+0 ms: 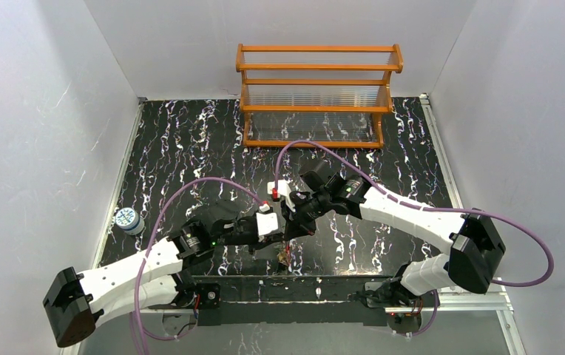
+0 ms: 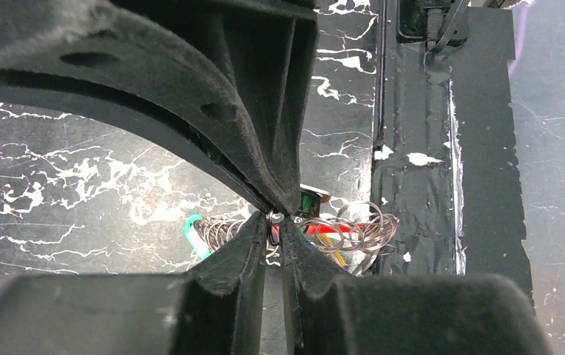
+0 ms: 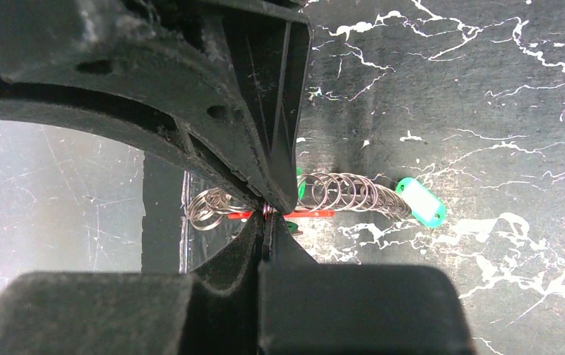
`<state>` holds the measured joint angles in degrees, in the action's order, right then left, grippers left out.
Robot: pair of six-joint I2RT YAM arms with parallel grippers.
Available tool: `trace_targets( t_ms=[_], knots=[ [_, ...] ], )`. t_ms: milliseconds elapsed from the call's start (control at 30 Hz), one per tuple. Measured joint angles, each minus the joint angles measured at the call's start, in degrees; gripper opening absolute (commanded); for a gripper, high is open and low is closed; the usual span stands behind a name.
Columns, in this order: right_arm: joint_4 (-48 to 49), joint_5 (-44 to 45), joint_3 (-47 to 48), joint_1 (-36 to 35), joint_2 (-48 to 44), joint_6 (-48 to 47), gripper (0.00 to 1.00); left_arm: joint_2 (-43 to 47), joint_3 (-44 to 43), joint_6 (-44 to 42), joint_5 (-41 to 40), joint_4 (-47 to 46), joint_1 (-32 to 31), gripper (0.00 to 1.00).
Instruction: Put the keys on the keyring
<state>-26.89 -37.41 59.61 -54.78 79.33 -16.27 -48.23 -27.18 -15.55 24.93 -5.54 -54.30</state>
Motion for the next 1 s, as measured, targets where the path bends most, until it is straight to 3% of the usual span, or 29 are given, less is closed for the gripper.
trace_targets(
  t_ms=[133, 300, 400, 467, 667, 867, 1000],
  knots=[
    [-0.17, 0.17, 0.0, 0.02, 0.0, 0.02, 0.01, -0.5, 0.22, 0.31, -0.07, -0.87, 0.02, 0.0],
    [-0.22, 0.7, -0.02, 0.0, 0.0, 0.0, 0.02, -0.81, 0.22, 0.2, -0.28, -0.87, 0.02, 0.0],
    [-0.04, 1.36, -0.04, -0.04, 0.0, 0.15, 0.33, -0.79, 0.22, 0.15, -0.63, -0.66, 0.02, 0.0],
    [0.48, 1.7, -0.22, -0.07, -0.26, 1.22, 0.47, -0.61, 0.22, 0.15, -1.49, -0.17, 0.02, 0.0],
    [10.27, 4.28, -3.98, -0.04, -7.87, 5.11, 0.71, 3.41, 2.19, 1.97, -5.25, 0.94, 0.0, 0.0],
    [19.15, 6.23, -8.5, 0.26, -14.75, 9.77, 0.72, 14.64, 9.18, 5.38, -8.41, -5.49, 0.0, 0.0],
    [21.88, 5.57, -9.81, 1.09, -15.23, 12.31, 0.58, 21.38, 14.75, 7.63, -9.42, -12.59, 0.0, 0.0]
  ],
)
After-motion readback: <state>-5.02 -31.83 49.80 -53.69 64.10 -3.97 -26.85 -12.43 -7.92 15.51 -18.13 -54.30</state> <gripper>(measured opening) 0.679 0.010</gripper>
